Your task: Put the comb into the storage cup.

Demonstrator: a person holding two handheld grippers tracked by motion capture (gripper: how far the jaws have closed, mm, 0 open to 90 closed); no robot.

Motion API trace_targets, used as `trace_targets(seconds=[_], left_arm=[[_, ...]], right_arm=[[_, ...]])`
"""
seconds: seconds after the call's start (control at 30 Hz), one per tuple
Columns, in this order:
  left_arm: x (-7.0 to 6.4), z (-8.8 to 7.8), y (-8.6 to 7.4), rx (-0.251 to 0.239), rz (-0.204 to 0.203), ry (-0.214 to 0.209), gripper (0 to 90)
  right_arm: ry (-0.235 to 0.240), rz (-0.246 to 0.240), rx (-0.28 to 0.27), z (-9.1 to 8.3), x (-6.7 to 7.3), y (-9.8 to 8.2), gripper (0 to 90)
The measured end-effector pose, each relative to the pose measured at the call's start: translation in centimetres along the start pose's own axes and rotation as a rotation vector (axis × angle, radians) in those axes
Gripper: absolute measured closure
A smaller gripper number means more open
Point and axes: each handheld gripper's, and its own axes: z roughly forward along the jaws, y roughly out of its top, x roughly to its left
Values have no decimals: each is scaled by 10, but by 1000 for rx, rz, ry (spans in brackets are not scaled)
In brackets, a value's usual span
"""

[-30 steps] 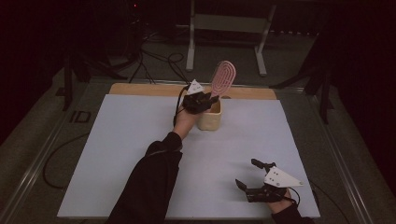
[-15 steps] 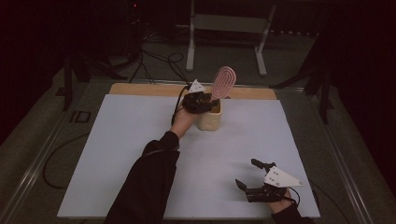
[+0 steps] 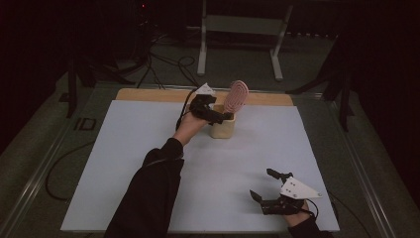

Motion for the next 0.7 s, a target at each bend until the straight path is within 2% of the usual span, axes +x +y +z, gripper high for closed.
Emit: trace_targets(seconds=[0.23,0.33,0.4,0.57,0.7], left_arm=[[-5,-9,0,-8,35,11,0],[-6,-11,-2,-6,31,10,0],[-5,-12,-2,8,24,-4,0],[-6,-14,-1,-1,36,-18,0],[-8,-17,-2,18,46,-36,0]], right_arm=[[-1,5,1,0,-1,-1,93],[-4,12,1,0,-2,-2,93],[-2,18,2,0,-2,-2,93],[-1,16,2,0,-2,-2,93],[-2,16,2,0,-3,-2,93]])
